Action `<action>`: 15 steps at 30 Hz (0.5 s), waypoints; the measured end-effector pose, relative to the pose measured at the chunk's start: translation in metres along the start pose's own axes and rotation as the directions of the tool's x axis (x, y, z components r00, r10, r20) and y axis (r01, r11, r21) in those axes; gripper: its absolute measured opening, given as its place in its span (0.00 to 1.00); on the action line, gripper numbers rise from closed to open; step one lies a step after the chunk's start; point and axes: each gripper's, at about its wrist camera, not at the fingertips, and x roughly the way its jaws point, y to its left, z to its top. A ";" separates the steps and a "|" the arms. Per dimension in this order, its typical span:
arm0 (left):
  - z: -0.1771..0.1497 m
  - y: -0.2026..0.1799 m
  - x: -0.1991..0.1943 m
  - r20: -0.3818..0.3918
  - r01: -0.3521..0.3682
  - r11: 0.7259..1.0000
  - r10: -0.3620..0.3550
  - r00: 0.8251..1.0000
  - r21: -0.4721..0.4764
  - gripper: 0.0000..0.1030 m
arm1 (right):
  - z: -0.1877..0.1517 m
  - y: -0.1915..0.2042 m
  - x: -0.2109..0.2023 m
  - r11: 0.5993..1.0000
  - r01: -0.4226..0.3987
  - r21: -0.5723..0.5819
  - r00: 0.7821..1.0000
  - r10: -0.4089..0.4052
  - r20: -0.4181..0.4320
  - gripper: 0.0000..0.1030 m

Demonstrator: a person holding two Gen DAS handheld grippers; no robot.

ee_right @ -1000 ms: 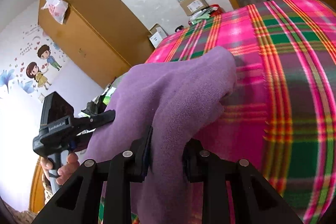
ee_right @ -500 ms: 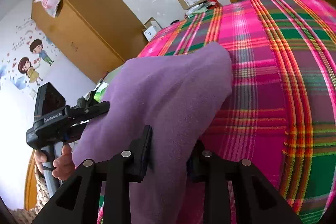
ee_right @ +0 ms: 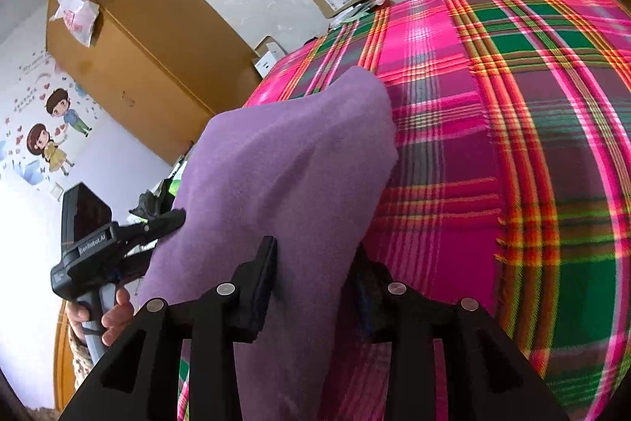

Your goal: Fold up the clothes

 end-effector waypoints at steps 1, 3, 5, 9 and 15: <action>-0.003 0.001 -0.002 0.003 0.003 1.000 -0.003 1.000 -0.008 0.49 | -0.002 0.000 -0.002 1.000 0.004 -0.001 1.000 -0.004 0.001 0.36; -0.008 0.002 -0.007 0.017 0.000 1.000 0.000 1.000 -0.014 0.49 | -0.005 0.000 -0.007 1.000 0.011 -0.003 1.000 -0.011 0.004 0.36; -0.015 0.001 -0.013 0.030 -0.011 1.000 0.011 0.999 -0.009 0.49 | -0.008 -0.001 -0.012 1.000 0.019 -0.005 1.000 -0.019 0.007 0.36; -0.024 -0.002 -0.019 0.044 -0.030 1.000 0.030 0.999 -0.007 0.49 | -0.014 -0.001 -0.020 1.000 0.031 -0.004 1.000 -0.031 0.006 0.36; -0.039 -0.004 -0.026 0.041 -0.059 0.998 0.059 0.997 0.000 0.48 | -0.025 -0.005 -0.031 0.999 0.053 -0.006 0.999 -0.053 0.004 0.36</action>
